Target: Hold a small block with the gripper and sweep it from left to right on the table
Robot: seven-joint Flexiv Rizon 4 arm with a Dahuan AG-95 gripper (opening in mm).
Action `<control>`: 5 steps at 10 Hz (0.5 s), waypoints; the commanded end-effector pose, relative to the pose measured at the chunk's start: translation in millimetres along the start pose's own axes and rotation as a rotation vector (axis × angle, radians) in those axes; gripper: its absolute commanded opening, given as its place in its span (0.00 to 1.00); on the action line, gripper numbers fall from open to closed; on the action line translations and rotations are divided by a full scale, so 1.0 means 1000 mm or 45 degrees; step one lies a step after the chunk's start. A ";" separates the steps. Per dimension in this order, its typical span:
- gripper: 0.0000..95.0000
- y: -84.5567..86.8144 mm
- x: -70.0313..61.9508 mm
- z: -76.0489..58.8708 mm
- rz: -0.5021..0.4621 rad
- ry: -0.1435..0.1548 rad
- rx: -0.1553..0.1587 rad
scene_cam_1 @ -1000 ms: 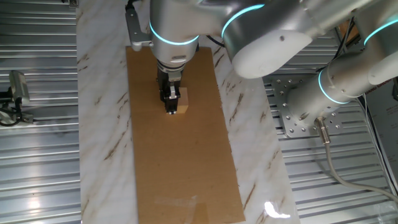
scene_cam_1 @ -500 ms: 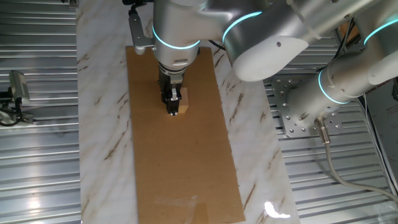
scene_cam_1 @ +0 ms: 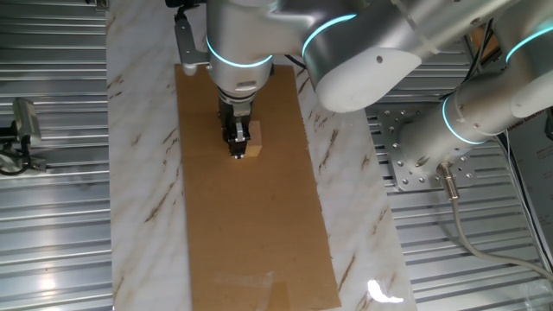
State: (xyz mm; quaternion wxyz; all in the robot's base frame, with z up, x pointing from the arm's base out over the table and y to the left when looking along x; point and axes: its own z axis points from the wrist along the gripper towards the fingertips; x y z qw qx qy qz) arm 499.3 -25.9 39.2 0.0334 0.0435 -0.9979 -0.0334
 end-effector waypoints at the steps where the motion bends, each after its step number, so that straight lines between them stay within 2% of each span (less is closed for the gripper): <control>1: 0.00 0.000 0.000 0.001 -0.004 -0.001 0.013; 3: 0.00 0.003 -0.002 0.004 0.012 -0.002 0.012; 5: 0.00 0.004 -0.002 0.004 0.008 0.001 0.043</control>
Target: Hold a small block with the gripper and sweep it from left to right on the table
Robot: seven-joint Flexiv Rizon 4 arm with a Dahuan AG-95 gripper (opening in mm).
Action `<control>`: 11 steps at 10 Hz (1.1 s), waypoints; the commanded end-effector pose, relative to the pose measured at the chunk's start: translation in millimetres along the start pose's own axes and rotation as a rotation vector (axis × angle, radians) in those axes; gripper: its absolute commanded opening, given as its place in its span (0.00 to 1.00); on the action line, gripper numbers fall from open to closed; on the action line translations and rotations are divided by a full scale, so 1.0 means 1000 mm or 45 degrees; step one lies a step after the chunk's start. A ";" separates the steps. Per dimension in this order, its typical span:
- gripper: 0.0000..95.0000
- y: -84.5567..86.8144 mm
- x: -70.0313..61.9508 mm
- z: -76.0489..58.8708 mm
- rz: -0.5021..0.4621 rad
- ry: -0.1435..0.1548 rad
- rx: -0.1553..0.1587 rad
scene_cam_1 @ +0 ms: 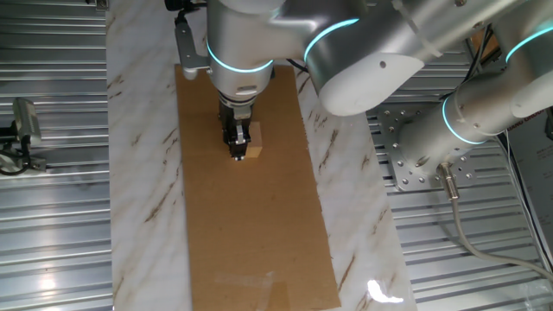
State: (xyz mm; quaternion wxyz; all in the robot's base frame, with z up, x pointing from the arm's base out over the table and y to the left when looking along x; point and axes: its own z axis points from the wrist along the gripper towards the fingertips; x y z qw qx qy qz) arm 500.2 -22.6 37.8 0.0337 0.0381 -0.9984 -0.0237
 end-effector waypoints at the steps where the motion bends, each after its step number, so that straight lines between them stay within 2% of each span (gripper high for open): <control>1: 0.00 0.001 -0.001 0.003 0.003 -0.001 0.009; 4: 0.00 0.002 -0.001 0.003 0.062 0.001 -0.071; 6: 0.00 0.004 -0.002 0.004 0.059 -0.013 -0.058; 7: 0.00 0.006 -0.003 0.006 0.057 -0.006 -0.042; 11: 0.00 0.027 -0.008 0.012 0.119 -0.031 -0.034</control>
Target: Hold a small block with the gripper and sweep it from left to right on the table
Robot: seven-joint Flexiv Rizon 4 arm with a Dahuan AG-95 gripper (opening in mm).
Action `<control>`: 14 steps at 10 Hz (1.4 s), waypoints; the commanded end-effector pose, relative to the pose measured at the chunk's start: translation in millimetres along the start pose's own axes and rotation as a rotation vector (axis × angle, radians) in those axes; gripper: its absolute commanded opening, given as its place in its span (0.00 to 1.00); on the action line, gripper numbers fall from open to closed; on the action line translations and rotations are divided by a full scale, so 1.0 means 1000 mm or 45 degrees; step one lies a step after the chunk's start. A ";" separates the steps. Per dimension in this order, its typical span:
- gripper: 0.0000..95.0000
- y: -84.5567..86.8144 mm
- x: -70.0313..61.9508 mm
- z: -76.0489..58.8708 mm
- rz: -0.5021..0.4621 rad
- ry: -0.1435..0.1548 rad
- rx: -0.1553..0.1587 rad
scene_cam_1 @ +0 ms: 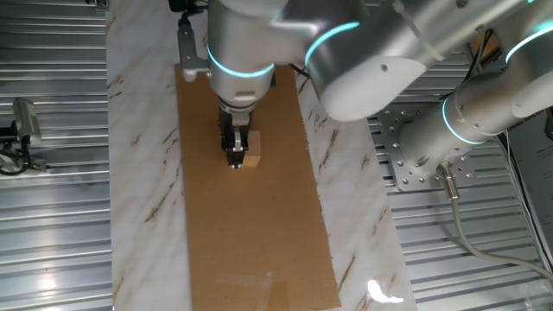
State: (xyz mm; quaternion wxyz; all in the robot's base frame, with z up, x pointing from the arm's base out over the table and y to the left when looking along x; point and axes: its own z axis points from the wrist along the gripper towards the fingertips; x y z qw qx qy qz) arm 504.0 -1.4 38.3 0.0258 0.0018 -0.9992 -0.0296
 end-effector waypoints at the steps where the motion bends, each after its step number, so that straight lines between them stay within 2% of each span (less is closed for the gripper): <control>1: 0.00 0.012 -0.003 0.013 0.055 -0.009 -0.029; 2: 0.00 0.015 -0.004 0.014 0.055 -0.006 -0.018; 3: 0.00 0.021 -0.005 0.016 0.076 -0.013 -0.032; 7: 0.00 0.040 -0.007 0.021 0.117 -0.028 -0.013; 9: 0.00 0.048 -0.007 0.023 0.118 -0.030 0.014; 10: 0.00 0.054 -0.007 0.025 0.159 -0.050 -0.038; 11: 0.00 0.059 -0.007 0.027 0.166 -0.050 -0.043; 12: 0.00 0.065 -0.007 0.028 0.180 -0.050 -0.039; 13: 0.00 0.068 -0.007 0.029 0.171 -0.040 -0.003; 14: 0.00 0.072 -0.006 0.030 0.183 -0.064 -0.005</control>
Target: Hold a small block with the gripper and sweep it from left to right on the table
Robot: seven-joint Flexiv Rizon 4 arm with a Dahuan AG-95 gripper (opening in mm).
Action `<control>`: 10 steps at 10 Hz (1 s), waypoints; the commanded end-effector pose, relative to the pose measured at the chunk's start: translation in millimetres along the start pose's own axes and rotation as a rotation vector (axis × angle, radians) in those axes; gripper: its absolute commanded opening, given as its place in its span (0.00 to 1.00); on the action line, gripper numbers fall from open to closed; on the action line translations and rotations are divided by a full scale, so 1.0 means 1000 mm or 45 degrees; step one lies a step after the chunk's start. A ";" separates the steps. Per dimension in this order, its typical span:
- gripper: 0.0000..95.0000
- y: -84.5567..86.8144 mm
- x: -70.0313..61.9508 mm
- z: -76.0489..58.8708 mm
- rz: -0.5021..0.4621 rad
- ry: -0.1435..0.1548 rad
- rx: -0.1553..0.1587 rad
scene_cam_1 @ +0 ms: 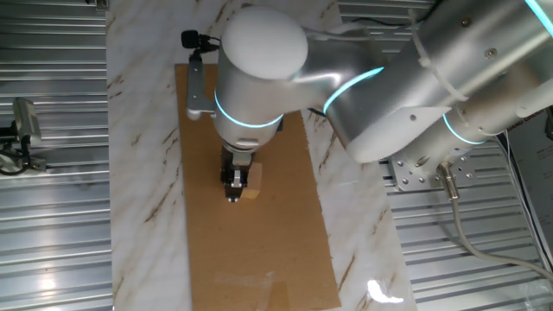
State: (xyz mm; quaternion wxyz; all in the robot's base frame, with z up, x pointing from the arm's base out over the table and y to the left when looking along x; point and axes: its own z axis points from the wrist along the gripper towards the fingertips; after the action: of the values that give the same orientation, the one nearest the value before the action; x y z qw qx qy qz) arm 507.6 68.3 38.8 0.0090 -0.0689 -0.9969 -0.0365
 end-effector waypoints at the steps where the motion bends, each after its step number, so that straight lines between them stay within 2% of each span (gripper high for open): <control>1: 0.00 0.006 0.000 0.028 0.016 -0.016 0.008; 3: 0.00 0.011 0.001 0.029 0.018 -0.018 0.034; 4: 0.00 0.012 0.002 0.029 0.026 -0.019 0.018; 5: 0.00 0.012 0.002 0.030 0.048 -0.032 -0.034; 6: 0.00 0.014 0.002 0.030 0.063 -0.035 -0.064; 8: 0.00 0.015 0.003 0.030 0.058 -0.035 -0.049; 9: 0.00 0.018 0.004 0.031 0.046 -0.035 -0.018; 10: 0.00 0.019 0.004 0.031 0.045 -0.042 -0.025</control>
State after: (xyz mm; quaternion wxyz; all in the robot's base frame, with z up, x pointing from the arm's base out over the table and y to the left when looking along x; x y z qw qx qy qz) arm 503.7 88.4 40.4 -0.0081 -0.0907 -0.9943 -0.0550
